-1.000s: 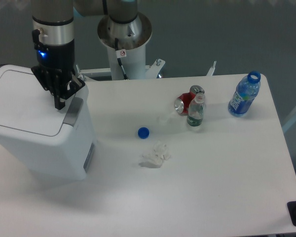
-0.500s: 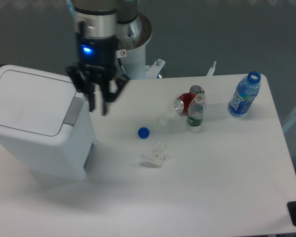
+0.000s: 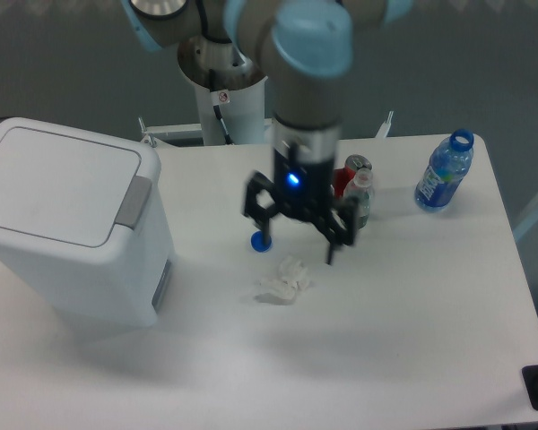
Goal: Close the trash can
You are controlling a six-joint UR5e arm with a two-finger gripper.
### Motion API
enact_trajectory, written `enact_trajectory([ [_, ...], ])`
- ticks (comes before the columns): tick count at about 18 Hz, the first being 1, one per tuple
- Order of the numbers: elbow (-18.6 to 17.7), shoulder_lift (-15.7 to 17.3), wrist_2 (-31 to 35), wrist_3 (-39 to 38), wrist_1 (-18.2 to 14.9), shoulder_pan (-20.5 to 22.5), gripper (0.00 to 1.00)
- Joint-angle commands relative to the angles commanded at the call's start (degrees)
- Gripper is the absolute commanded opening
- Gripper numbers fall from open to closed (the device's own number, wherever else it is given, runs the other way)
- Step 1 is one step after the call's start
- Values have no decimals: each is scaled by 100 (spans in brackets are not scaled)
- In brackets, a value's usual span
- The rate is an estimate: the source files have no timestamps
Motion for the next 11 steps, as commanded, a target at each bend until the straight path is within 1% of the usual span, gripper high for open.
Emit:
enact_trajectory([
  [2,184,-387,317,1027,-17,-9,100],
  [3,324,-537,466,1406,-35,-9,100],
  [4,421,-651,511,1593,-53,-9,100],
  [7,536,-828,511,1718,-53,35,100],
  [11,466,-846,547,1692,-62,35,100],
])
